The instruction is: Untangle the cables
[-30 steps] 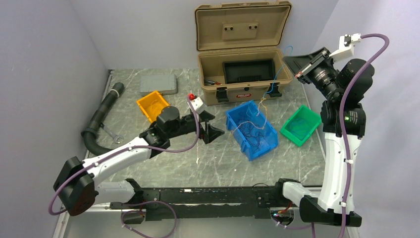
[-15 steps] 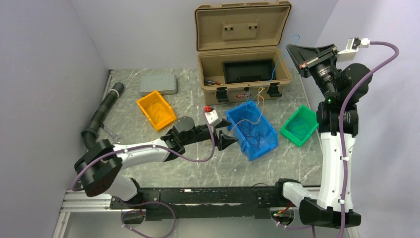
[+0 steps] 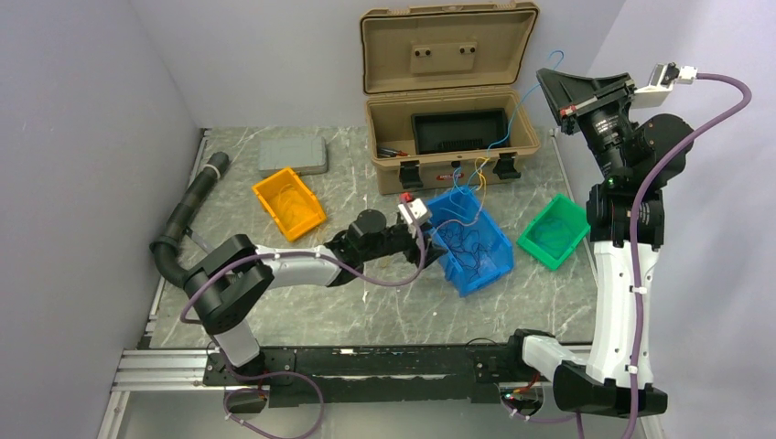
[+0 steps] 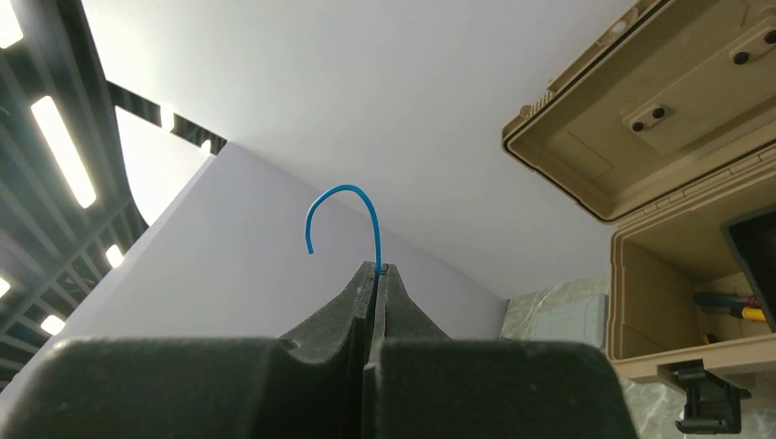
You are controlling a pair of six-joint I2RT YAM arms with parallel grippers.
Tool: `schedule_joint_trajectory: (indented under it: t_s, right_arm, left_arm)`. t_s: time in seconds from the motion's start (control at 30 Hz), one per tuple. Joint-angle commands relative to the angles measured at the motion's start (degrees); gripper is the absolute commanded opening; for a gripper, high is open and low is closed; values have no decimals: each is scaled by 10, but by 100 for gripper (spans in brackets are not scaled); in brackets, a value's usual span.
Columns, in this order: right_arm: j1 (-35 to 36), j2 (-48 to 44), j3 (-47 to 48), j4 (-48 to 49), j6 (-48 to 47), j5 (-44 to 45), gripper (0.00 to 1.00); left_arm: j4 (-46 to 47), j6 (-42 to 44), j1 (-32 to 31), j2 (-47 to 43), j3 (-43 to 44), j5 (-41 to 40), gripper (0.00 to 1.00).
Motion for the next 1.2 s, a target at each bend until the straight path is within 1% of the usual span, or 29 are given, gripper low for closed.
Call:
schedule_joint_trajectory:
  t_s: [0.0,0.17,0.33,0.4,0.43,0.47,0.5,0.53,0.63,0.67,0.73,0.8,0.87,1.0,1.07,1.1,1.17]
  right_arm:
    - [-1,6,27,37,22,-1,0]
    - [0,16,47,36,25,0,0]
    - [-1,29,74,36,36,6,0]
    - [-1,37,88,36,41,9,0]
    - [-1,40,96,35,42,10,0]
    - [-1,43,104,34,43,10,0]
    - [-1,46,109,33,44,11,0]
    - [-1,47,114,31,44,13,0]
    - [-1,46,122,17,34,24,0]
    - [-1,42,121,11,27,31,0]
    - [-1,35,115,-8,7,45,0]
    - [-2,25,105,-30,-22,65,0]
    - [-2,15,94,-61,-57,97,0]
    - [-2,-10,61,-120,-143,187,0]
    - [-1,-19,41,-150,-190,236,0]
    - [-2,-24,33,-170,-211,275,0]
    - [-2,-31,20,-198,-254,329,0]
  left_arm:
    - [-13,10,-1,30,80,-10,77]
    - [-60,18,1,76,149,5,77]
    - [-41,13,1,122,176,29,80]
    - [-38,11,1,137,184,32,79]
    - [-41,11,1,144,190,32,76]
    - [-47,11,1,150,196,30,71]
    - [-51,12,1,154,201,29,62]
    - [-51,11,2,156,204,30,51]
    - [-56,1,7,147,201,24,7]
    - [-58,-5,10,138,195,18,0]
    - [-51,-16,18,108,169,6,0]
    - [-46,-18,25,56,132,-2,0]
    - [-74,-18,32,2,106,-13,0]
    - [-228,-46,66,-91,93,-19,0]
    - [-311,-69,97,-131,89,-11,0]
    - [-363,-80,113,-151,83,-11,0]
    - [-425,-102,151,-196,59,-23,0]
